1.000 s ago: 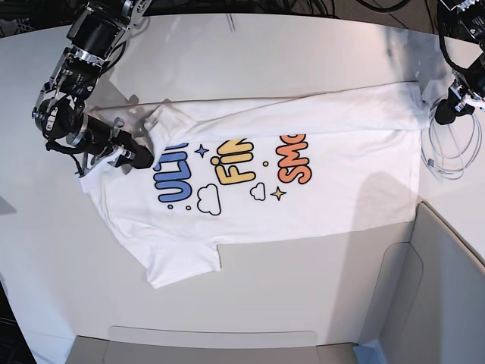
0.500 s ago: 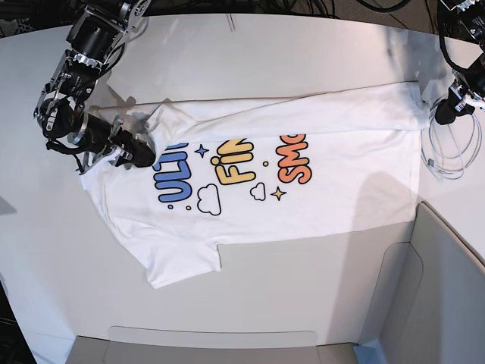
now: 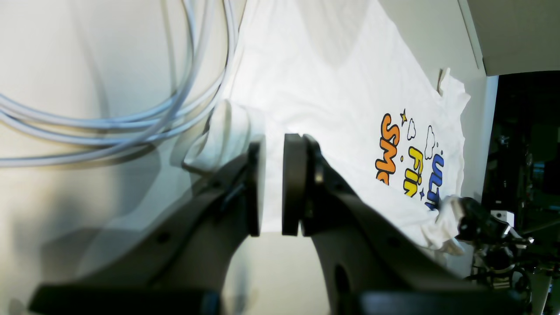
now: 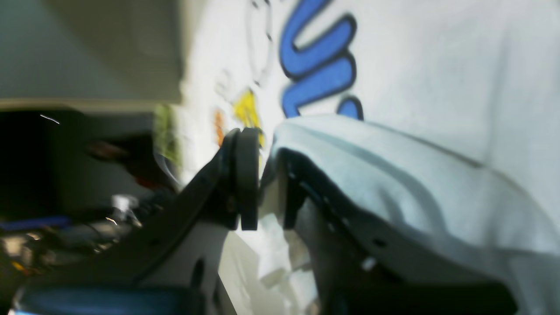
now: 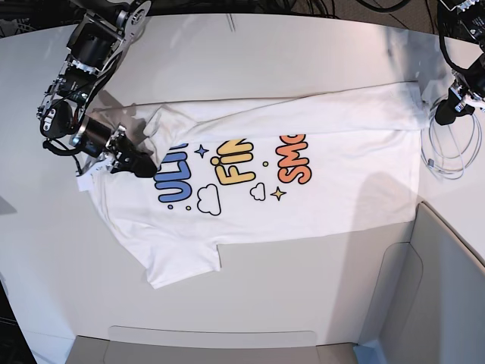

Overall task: Layout the t-shirt on the table in an organized manner, then fold the t-shirt properly
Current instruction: 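Drag the grasped fabric with the right gripper to straighten the fold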

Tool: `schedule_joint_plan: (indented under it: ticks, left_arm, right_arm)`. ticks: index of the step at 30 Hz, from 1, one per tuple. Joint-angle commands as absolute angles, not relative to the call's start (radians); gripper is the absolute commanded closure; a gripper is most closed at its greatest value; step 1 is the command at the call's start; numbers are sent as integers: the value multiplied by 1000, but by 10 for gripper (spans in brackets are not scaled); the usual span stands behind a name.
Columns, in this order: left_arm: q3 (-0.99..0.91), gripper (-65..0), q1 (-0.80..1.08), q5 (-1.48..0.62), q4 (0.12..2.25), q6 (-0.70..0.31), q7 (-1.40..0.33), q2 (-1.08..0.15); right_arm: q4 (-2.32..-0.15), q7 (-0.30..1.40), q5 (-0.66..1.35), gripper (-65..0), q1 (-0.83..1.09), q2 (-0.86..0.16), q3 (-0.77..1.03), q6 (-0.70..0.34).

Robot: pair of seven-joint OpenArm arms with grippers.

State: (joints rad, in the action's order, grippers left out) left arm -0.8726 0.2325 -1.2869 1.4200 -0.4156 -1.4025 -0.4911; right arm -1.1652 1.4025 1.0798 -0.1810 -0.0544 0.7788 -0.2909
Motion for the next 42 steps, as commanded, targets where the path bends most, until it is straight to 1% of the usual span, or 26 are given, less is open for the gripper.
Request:
schedule_joint_plan:
  ticks: [1,4,10,13,15,18,23,28,32,34,37,39,42]
  left_arm:
    - [-883,-86,231,-1320,1432,-409,-1396,-516]
    - [-883,-86,231,-1320,1432,-409,-1396,-516]
    - [-883,-86,231,-1320,1432,-409,-1396,-516]
    - [-883,-86,232,-1320,1432,-409,-1396,-516]
    - [-883,-86,240,-1320,1432,-409,-1396,-516]
    - [-883,-86,246,-1322,1432,-409,-1396,-516]
    - [-883,-86,248,-1322,1432,-409,-1396,-516]
    - [-883,-86,248,-1320,1432,-409,-1396,-518]
    - [-885,-86,251,-1322,1434,-409,-1396,-518]
    - [-885,-86,251,-1322,1434,-409,-1396,-516]
    - [-885,-86,251,-1322,1434,-409,-1396,-516]
    - [-885,-86,251,-1323,1435,-409,-1396,-516]
    - [-885,-86,251,-1323,1435,-409,-1396,-515]
  right_arm:
    - [-1135,1396,1047,-90,-200,-76,800,-289]
    - [-1058,1396,1052,-90,-222,-96,842,-289]
    - [-1069,1396,1115,-90,-219,-101,843,-285]
    - [-1093,1396,1122,-89,-216,-128,826,-285]
    - [-1132,1396,1122,-88,-202,-147,796,-285]
    - [-1251,1396,1116,-88,-186,-156,750,-280]
    - [-1432,1396,1109,-88,-174,-157,723,-200]
    - [-1592,1396,986,-88,-177,-156,664,-186]
    - [-1735,1396,794,-88,-177,-156,553,-185]
    - [-1801,1391,667,-88,-177,-156,499,-183]
    - [-1885,1385,522,-88,-182,-148,466,-183]
    - [-1914,1385,521,-88,-179,-147,467,-191]
    - [-1966,1391,598,-88,-127,-156,469,-193]
